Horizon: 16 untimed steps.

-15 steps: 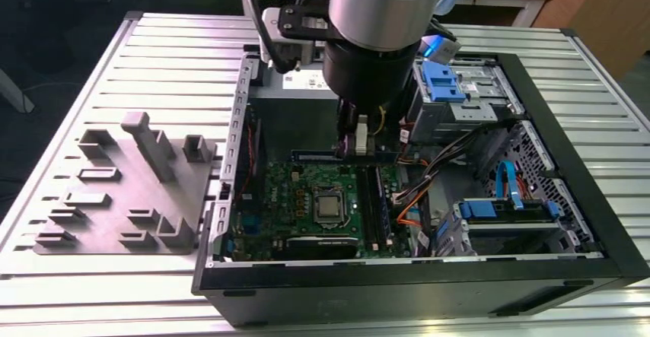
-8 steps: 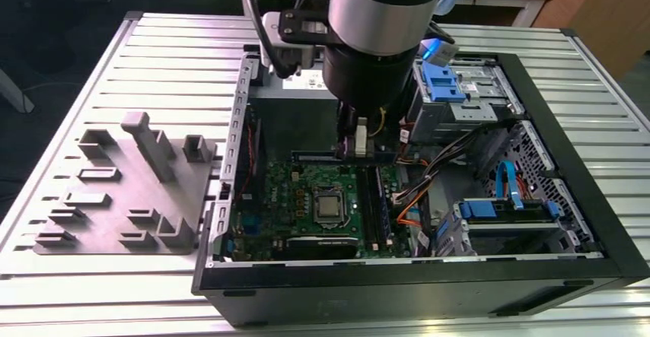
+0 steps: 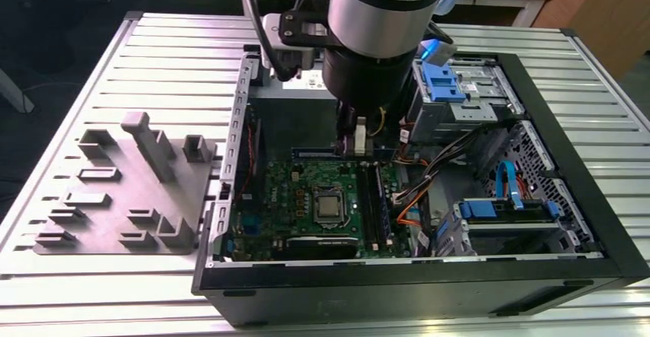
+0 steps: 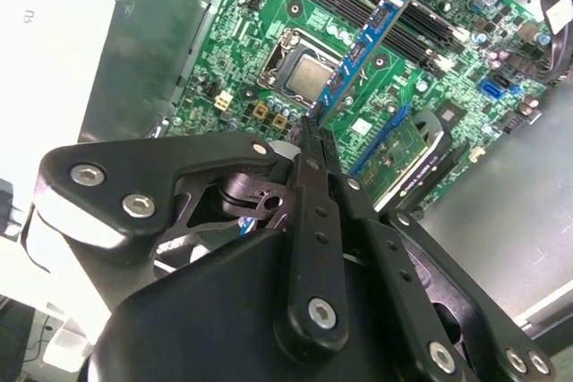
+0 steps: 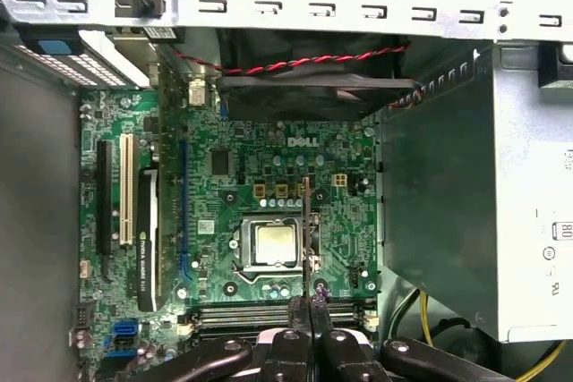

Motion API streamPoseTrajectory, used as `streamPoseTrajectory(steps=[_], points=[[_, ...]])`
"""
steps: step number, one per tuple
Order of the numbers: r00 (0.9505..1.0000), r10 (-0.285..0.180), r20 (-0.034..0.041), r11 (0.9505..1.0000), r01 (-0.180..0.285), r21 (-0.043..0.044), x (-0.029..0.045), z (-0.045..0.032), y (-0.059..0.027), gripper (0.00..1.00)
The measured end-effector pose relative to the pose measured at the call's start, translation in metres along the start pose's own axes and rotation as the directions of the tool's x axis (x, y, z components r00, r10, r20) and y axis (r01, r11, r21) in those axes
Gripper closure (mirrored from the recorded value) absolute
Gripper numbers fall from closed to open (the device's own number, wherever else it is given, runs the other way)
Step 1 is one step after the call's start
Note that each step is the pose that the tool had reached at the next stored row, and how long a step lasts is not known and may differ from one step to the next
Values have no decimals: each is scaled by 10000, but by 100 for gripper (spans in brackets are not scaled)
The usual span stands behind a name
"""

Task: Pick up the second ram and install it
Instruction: 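Pick up the second ram and move it above second insertion slot, then insert the second ram into the second slot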

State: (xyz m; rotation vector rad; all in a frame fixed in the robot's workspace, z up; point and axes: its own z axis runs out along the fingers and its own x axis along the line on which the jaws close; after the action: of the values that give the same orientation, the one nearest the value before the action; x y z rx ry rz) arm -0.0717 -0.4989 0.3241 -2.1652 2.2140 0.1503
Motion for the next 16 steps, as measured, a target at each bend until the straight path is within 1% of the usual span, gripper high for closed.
streamPoseTrajectory(steps=[5,15,16], points=[[10000,-6,33,10000,6,-2,0,6,0,92],[10000,-7,36,10000,7,-3,0,6,0,92],[10000,-8,49,10000,8,-4,1,6,0,92]])
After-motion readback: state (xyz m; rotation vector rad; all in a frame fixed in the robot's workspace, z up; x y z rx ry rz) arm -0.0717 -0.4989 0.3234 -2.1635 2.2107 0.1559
